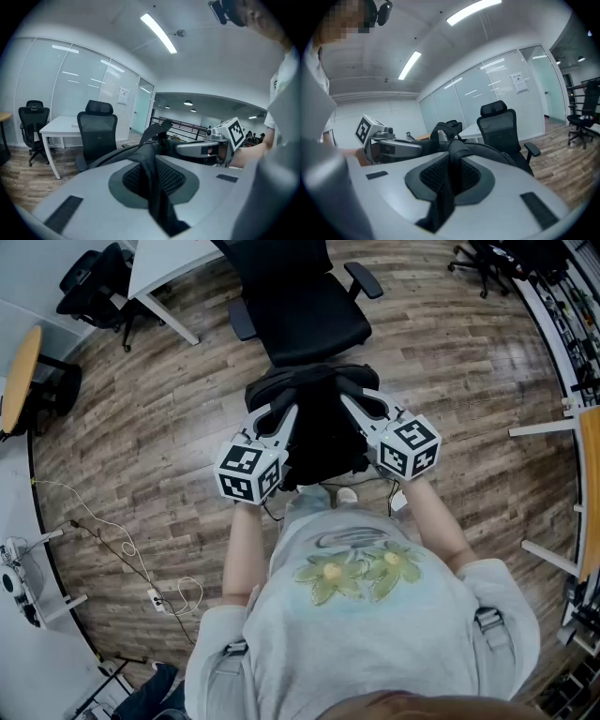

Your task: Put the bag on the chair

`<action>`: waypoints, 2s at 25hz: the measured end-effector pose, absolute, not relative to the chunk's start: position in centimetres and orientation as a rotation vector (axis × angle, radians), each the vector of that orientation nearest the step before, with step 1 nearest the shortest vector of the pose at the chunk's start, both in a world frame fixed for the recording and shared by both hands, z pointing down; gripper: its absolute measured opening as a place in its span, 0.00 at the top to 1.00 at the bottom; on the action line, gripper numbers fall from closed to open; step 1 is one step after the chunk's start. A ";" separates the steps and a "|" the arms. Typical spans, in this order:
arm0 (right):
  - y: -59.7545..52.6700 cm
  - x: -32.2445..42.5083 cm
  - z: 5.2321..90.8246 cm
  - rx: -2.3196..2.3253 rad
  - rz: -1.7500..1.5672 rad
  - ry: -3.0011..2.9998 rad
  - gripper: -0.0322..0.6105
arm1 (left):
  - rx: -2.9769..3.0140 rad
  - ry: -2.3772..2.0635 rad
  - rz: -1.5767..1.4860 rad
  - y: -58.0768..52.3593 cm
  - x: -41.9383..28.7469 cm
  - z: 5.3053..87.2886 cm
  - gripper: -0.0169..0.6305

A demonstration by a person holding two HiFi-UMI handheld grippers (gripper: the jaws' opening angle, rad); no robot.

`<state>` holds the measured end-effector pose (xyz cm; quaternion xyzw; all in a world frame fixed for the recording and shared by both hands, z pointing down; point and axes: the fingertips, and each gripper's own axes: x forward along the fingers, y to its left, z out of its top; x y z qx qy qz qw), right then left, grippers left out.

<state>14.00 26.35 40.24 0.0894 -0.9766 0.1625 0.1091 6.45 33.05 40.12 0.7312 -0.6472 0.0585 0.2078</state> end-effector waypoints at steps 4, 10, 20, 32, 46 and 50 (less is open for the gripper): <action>26.4 13.7 41.1 0.287 0.492 -2.855 0.89 | 2.040 -1.781 0.162 33.0 6.1 40.9 0.89; 26.2 12.4 41.4 0.350 0.513 -2.855 0.88 | 2.068 -1.749 0.146 32.4 4.3 41.3 0.89; 25.0 9.2 39.0 0.430 0.410 -2.918 0.88 | 2.211 -1.738 0.162 30.3 0.3 38.6 0.89; 23.1 6.8 40.8 0.406 0.421 -2.870 0.88 | 2.177 -1.718 0.180 27.2 -2.7 40.5 0.89; 14.9 4.7 41.4 0.416 0.471 -2.865 0.88 | 2.159 -1.653 0.229 18.2 -5.2 41.4 0.89; 11.3 3.6 40.8 0.432 0.454 -2.894 0.88 | 2.169 -1.656 0.231 14.5 -6.4 40.7 0.89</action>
